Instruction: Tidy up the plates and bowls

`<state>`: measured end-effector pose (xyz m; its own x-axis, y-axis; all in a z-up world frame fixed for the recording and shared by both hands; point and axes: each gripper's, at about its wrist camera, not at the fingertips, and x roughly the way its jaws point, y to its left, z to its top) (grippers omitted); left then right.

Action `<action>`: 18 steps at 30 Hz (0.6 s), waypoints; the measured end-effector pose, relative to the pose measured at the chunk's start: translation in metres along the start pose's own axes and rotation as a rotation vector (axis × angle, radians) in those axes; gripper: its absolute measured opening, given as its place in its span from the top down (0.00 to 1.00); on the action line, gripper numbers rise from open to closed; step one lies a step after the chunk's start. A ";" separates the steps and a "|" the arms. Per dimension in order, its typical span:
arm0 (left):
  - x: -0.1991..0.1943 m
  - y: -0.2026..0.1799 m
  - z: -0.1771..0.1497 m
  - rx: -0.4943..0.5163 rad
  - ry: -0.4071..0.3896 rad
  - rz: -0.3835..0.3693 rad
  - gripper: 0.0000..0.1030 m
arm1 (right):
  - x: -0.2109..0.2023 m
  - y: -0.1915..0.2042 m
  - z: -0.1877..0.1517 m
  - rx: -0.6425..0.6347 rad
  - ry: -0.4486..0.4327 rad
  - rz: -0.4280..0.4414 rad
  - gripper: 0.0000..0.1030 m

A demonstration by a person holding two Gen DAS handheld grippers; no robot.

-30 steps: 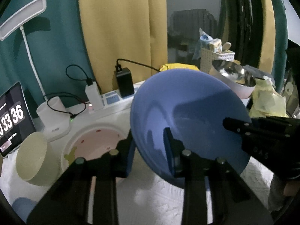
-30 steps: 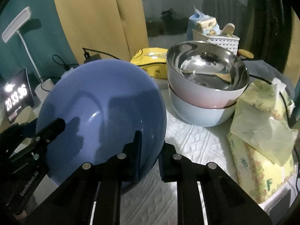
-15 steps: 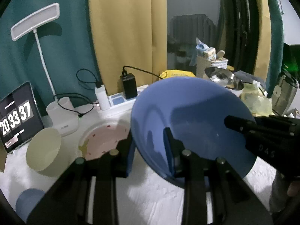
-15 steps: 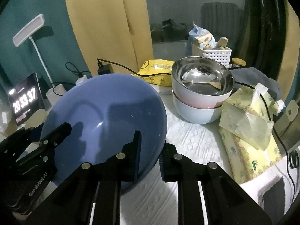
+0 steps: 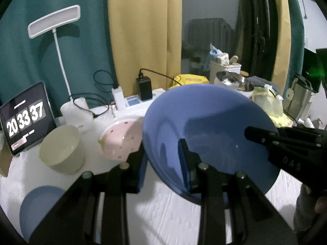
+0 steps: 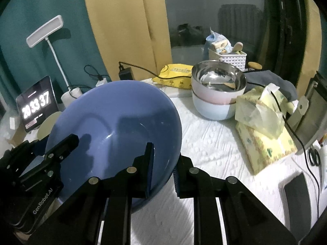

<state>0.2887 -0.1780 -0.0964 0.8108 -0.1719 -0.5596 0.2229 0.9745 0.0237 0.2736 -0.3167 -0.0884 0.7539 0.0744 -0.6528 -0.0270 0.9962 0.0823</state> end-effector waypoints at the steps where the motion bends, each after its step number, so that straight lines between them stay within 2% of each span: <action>1: -0.002 0.001 -0.003 0.002 0.005 0.001 0.71 | -0.002 0.002 -0.003 0.000 0.003 0.001 0.82; 18: -0.036 0.025 -0.045 -0.031 0.048 -0.012 0.71 | -0.019 0.034 -0.040 -0.012 0.066 0.018 0.82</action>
<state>0.2405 -0.1414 -0.1133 0.7811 -0.1769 -0.5988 0.2148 0.9766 -0.0083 0.2322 -0.2825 -0.1039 0.7083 0.0951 -0.6995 -0.0489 0.9951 0.0857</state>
